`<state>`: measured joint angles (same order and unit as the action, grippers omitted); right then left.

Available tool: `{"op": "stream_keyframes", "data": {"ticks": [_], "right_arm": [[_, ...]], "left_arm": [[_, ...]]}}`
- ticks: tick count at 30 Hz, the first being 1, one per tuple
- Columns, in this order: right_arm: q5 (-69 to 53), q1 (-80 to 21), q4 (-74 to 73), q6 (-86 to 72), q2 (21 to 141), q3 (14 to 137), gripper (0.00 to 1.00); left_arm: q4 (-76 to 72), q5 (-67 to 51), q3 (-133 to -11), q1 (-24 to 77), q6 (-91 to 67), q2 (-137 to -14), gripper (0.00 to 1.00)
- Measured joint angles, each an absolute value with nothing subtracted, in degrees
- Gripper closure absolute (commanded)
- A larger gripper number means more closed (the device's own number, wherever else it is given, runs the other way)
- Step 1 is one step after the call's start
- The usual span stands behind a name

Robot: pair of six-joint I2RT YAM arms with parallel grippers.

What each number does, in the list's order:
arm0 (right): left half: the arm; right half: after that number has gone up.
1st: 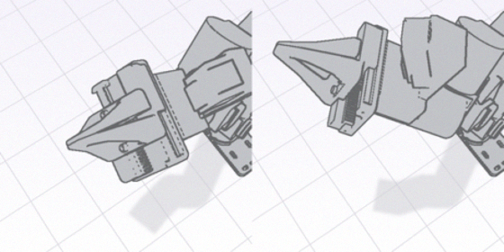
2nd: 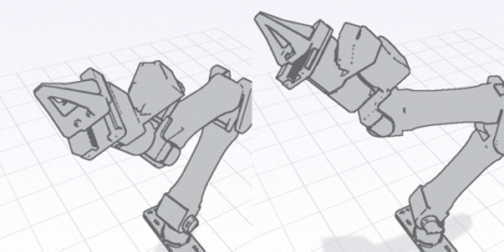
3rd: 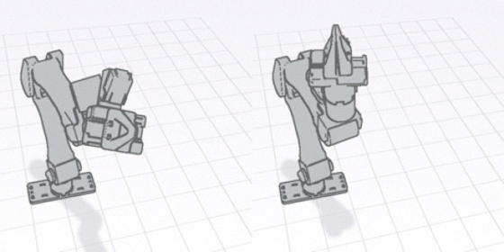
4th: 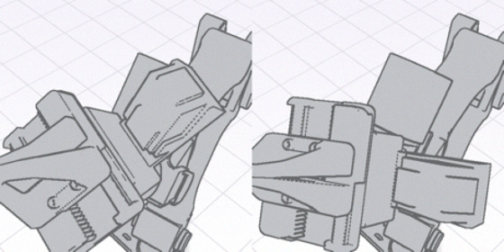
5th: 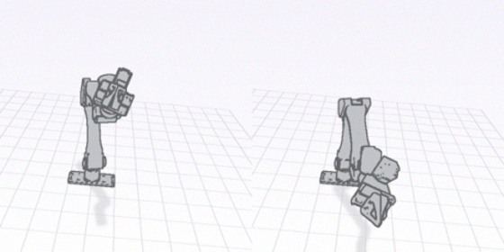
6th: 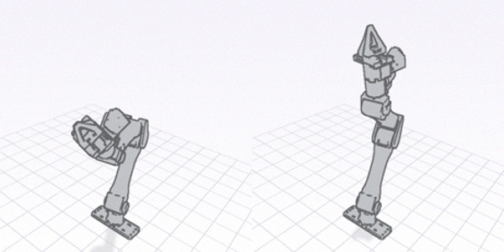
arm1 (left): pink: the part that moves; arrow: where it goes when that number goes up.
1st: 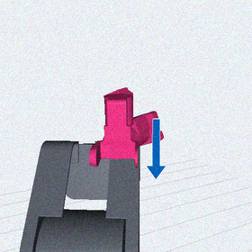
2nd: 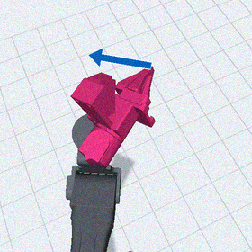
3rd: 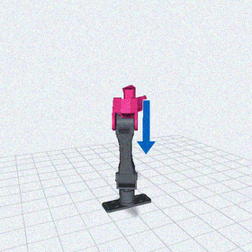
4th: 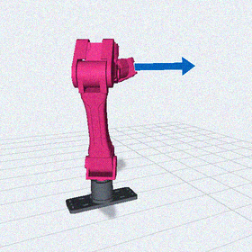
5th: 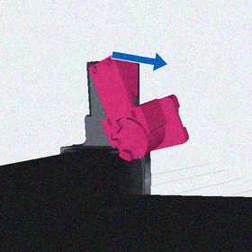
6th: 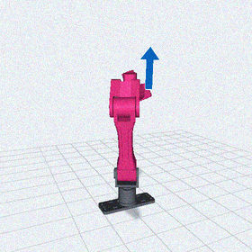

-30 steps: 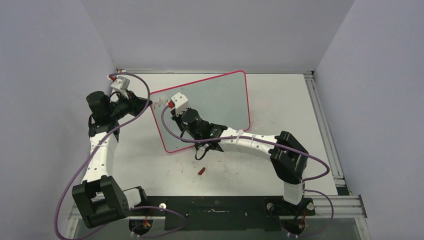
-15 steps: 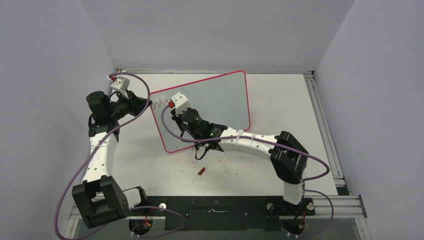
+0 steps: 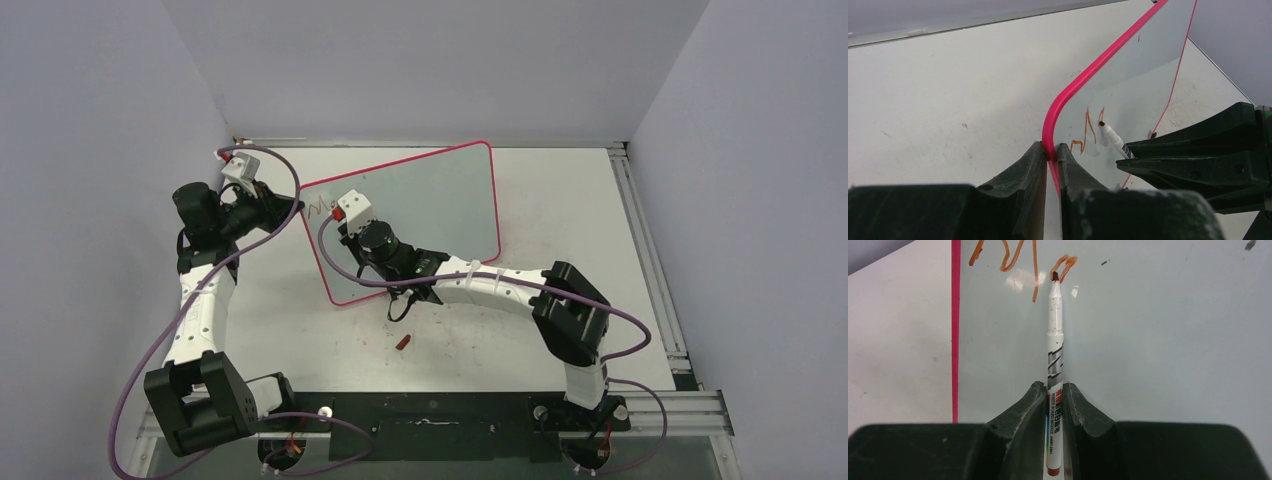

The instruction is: Write a sentence on the whiteboard

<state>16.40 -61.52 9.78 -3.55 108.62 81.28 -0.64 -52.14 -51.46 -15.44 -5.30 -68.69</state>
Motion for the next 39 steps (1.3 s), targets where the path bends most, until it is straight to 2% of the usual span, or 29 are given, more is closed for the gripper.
{"op": "stream_keyframes", "data": {"ticks": [17, 30, 39], "right_arm": [[15.22, -61.6, 9.87, -3.22, 107.98, 81.25, 0.95], [12.47, -61.39, 9.76, -3.25, 99.85, 80.64, 0.95], [9.98, -59.53, 7.44, -3.57, 99.55, 80.42, 0.95]], "left_arm": [[-0.64, -52.12, -51.37, -15.44, -5.3, -68.49, 1.0], [-0.58, -52.01, -51.35, -15.44, -5.34, -68.25, 1.0], [-0.23, -51.4, -51.33, -15.42, -5.39, -68.01, 1.0]]}}
